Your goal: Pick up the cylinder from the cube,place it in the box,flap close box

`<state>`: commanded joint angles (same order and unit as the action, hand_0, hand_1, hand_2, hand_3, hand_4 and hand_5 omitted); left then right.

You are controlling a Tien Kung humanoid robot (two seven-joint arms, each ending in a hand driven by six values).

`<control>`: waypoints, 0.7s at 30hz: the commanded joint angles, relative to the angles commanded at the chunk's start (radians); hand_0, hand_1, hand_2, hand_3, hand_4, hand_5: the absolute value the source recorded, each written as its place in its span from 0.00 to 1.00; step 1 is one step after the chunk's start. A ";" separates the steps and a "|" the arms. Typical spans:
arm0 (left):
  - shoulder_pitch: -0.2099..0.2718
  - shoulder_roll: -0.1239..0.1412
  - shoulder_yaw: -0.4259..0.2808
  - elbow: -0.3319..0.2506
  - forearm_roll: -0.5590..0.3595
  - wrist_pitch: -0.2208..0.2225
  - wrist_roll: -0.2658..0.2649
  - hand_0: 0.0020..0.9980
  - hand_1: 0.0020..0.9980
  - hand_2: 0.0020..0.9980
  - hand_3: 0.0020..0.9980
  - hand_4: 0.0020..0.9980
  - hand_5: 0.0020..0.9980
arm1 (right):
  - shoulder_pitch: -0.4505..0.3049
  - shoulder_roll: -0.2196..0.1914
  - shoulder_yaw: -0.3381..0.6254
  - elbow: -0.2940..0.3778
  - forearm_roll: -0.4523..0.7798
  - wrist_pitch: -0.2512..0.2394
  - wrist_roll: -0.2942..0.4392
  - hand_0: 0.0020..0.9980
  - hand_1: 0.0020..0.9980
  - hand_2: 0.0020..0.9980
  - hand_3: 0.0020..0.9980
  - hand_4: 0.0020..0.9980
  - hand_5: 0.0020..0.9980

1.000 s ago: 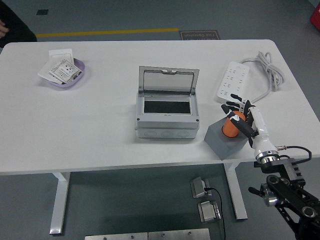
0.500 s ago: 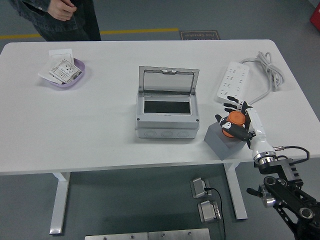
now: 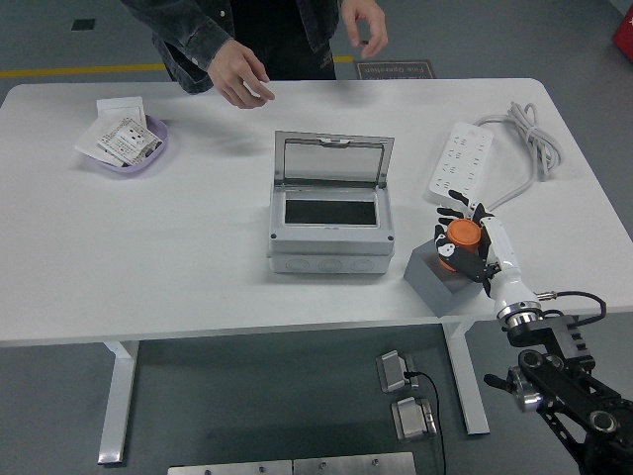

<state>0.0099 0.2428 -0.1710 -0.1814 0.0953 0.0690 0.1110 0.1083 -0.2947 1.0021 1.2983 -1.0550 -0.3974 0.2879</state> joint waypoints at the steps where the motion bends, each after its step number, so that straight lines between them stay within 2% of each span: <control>1: 0.000 0.000 -0.003 0.000 0.002 0.000 0.000 0.61 0.63 0.58 0.58 0.61 0.12 | 0.000 0.000 -0.001 -0.001 0.010 0.001 0.003 0.78 0.73 0.72 0.85 0.53 0.00; 6: 0.001 0.003 -0.019 0.000 0.011 0.000 -0.002 0.61 0.63 0.58 0.58 0.61 0.12 | -0.003 0.001 -0.005 -0.009 0.079 0.012 0.022 0.78 0.73 0.72 0.85 0.53 0.00; 7: 0.001 0.003 -0.019 0.000 0.011 0.000 -0.001 0.61 0.63 0.58 0.58 0.61 0.11 | -0.003 0.001 -0.007 -0.010 0.089 0.013 0.025 0.77 0.67 0.63 0.68 0.25 0.12; 12: 0.001 0.003 -0.021 -0.001 0.015 0.000 -0.002 0.61 0.63 0.58 0.58 0.61 0.11 | -0.004 0.002 -0.011 -0.011 0.116 0.008 0.032 0.77 0.67 0.63 0.68 0.25 0.12; 13: 0.001 0.003 -0.022 -0.001 0.015 0.000 -0.002 0.61 0.63 0.59 0.58 0.61 0.11 | -0.003 0.002 -0.011 -0.010 0.117 0.007 0.032 0.73 0.59 0.55 0.50 0.13 0.08; 18: 0.001 0.003 -0.023 -0.001 0.016 0.001 -0.001 0.61 0.63 0.59 0.58 0.61 0.11 | -0.002 0.002 -0.014 -0.001 0.112 -0.002 0.025 0.73 0.59 0.55 0.50 0.13 0.08; 19: 0.001 0.003 -0.023 -0.001 0.017 0.001 -0.002 0.61 0.63 0.59 0.58 0.61 0.11 | -0.002 0.002 -0.015 0.000 0.111 -0.003 0.024 0.59 0.49 0.48 0.37 0.05 0.00; 21: 0.002 0.003 -0.024 -0.001 0.017 0.001 -0.002 0.61 0.63 0.59 0.58 0.61 0.11 | -0.002 0.002 -0.015 0.002 0.109 -0.006 0.022 0.59 0.49 0.48 0.37 0.05 0.00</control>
<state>0.0116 0.2456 -0.1945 -0.1825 0.1125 0.0695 0.1094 0.1064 -0.2929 0.9868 1.3006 -0.9460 -0.4032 0.3100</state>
